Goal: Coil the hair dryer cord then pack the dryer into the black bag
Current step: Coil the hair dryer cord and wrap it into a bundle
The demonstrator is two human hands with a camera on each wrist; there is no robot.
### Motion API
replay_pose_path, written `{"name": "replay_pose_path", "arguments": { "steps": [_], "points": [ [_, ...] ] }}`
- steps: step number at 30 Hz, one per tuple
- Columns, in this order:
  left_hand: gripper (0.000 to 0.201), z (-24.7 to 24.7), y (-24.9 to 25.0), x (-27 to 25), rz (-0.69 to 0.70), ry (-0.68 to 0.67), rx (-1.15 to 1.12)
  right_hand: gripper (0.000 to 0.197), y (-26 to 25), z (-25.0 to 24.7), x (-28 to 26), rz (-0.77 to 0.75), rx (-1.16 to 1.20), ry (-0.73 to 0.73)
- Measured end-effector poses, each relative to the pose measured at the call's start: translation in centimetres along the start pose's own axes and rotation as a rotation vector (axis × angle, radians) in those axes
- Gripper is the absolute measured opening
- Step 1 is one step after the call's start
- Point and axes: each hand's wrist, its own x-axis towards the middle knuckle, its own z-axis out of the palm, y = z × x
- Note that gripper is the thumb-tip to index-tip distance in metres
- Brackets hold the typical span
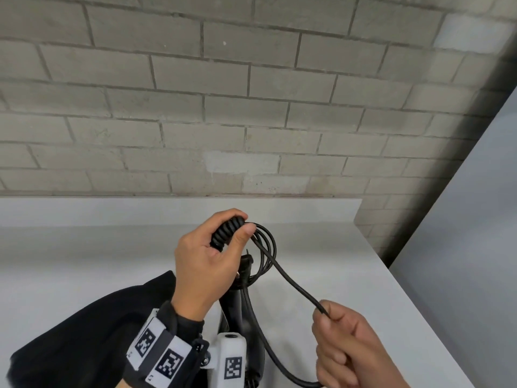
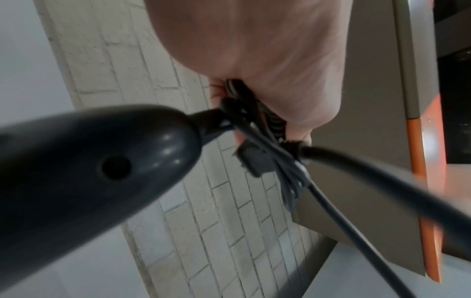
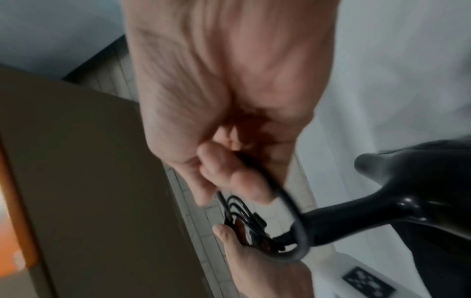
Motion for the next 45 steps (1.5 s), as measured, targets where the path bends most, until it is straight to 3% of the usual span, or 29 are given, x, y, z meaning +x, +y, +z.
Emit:
{"name": "replay_pose_path", "arguments": {
  "steps": [3,9,11,15,17,21,24,27,30,36,45],
  "points": [
    [0.025,0.5,0.4,-0.2,0.002,-0.032,-0.025,0.049,-1.0,-0.1,-0.5,0.006,0.022,0.139],
    [0.02,1.0,1.0,-0.2,-0.079,0.004,-0.142,0.062,0.1,-0.7,0.8,-0.214,-0.216,0.466],
    [0.022,1.1,1.4,-0.5,-0.129,0.009,-0.221,0.058,0.7,-0.8,1.4,-0.26,-0.297,0.554],
    [0.02,1.1,1.5,-0.7,-0.192,-0.009,-0.285,0.028,0.1,-0.5,2.0,-0.374,-0.445,0.647],
    [0.019,0.8,1.4,-0.5,-0.188,-0.027,-0.27,0.018,-1.3,-0.4,1.7,-0.458,-0.599,0.641],
    [0.018,0.2,1.1,-0.3,-0.164,-0.065,-0.217,0.022,-4.5,0.6,0.2,-0.522,-0.996,0.429],
    [0.02,0.1,1.3,-0.4,-0.121,-0.133,-0.175,0.008,-6.5,1.6,0.1,-0.669,-1.226,0.345],
    [0.022,0.3,1.9,-0.7,-0.074,-0.214,-0.178,0.007,-8.2,2.5,1.0,-0.819,-1.217,0.399],
    [0.025,0.6,2.4,-1.0,-0.003,-0.284,-0.194,0.007,-9.4,3.3,2.2,-0.862,-1.137,0.424],
    [0.045,0.5,2.7,-1.4,0.053,-0.372,-0.205,0.008,-9.5,5.4,4.7,-0.837,-1.049,0.438],
    [0.026,0.6,2.9,-1.9,0.208,-0.29,-0.204,0.013,-7.8,4.4,7.1,-0.685,-0.865,0.542]
  ]
}}
